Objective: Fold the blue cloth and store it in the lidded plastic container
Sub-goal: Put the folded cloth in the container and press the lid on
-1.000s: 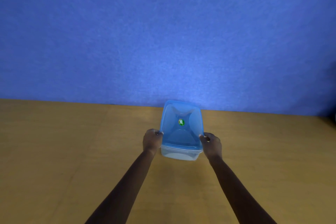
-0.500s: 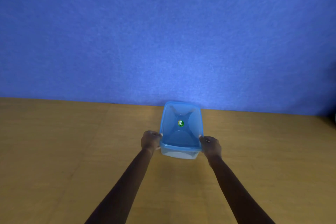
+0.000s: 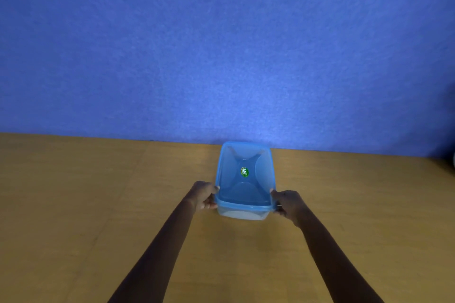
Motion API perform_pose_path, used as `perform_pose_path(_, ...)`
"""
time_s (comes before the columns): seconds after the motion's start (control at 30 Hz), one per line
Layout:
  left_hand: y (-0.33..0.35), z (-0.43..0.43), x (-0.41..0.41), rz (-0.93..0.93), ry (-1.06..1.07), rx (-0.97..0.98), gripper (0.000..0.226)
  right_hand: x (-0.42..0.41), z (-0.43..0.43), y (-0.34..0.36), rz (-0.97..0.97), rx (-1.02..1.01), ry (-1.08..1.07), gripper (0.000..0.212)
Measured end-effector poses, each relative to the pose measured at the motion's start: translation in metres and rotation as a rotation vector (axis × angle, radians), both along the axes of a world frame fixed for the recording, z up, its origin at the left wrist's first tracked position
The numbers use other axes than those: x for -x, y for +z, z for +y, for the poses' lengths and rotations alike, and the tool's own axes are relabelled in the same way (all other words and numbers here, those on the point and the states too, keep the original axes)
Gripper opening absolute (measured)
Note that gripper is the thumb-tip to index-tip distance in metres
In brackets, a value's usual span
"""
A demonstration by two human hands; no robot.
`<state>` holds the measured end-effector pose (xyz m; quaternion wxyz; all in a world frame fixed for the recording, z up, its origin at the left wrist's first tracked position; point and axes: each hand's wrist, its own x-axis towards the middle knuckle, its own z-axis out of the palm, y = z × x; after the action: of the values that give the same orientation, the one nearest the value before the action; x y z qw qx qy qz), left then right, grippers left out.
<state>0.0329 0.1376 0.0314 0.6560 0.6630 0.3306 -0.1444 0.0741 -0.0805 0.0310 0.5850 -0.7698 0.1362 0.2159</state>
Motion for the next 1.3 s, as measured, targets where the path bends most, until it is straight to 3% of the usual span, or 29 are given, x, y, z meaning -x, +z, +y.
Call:
perform_pose_path(0.13,0.017,0.017,0.009,0.171,-0.338,0.027,0.019,-0.003,-0.022,0.011,0.274,-0.151,0.187,0.017)
perform_pose_path(0.23,0.023,0.026,0.011,0.249,-0.509,-0.019,0.018,-0.005,-0.032,0.017,0.358,-0.082,0.352,0.018)
perform_pose_path(0.33,0.027,0.030,0.006,0.251,-0.547,-0.085,0.014,-0.009,-0.037,0.022,0.346,0.028,0.461,0.029)
perform_pose_path(0.43,0.032,0.028,-0.006,0.168,-0.452,-0.178,0.018,-0.016,-0.032,0.028,0.238,0.143,0.428,0.031)
perform_pose_path(0.57,0.023,0.024,-0.032,-0.063,-0.195,-0.286,0.033,-0.034,-0.013,0.029,-0.033,0.185,0.220,0.027)
perform_pose_path(0.67,0.024,0.016,-0.048,-0.188,-0.094,-0.356,0.020,-0.056,0.002,0.022,-0.214,0.271,0.116,0.025)
perform_pose_path(0.73,0.023,0.011,-0.059,-0.218,-0.030,-0.350,0.029,-0.068,0.012,0.017,-0.272,0.303,0.098,0.023)
perform_pose_path(0.77,0.021,0.009,-0.064,-0.220,-0.014,-0.352,0.036,-0.071,0.017,0.016,-0.284,0.320,0.095,0.032)
perform_pose_path(0.83,0.019,0.008,-0.075,-0.242,-0.007,-0.358,0.030,-0.074,0.026,0.019,-0.317,0.368,0.115,0.041)
perform_pose_path(0.87,0.017,0.007,-0.081,-0.245,-0.008,-0.361,0.024,-0.075,0.030,0.019,-0.329,0.389,0.122,0.042)
perform_pose_path(1.1,0.008,0.003,-0.102,-0.193,0.058,-0.384,0.045,-0.087,0.040,0.011,-0.338,0.418,0.118,0.039)
perform_pose_path(1.3,0.003,0.009,-0.110,-0.177,0.122,-0.185,0.026,-0.100,0.038,0.010,-0.226,0.359,0.063,0.047)
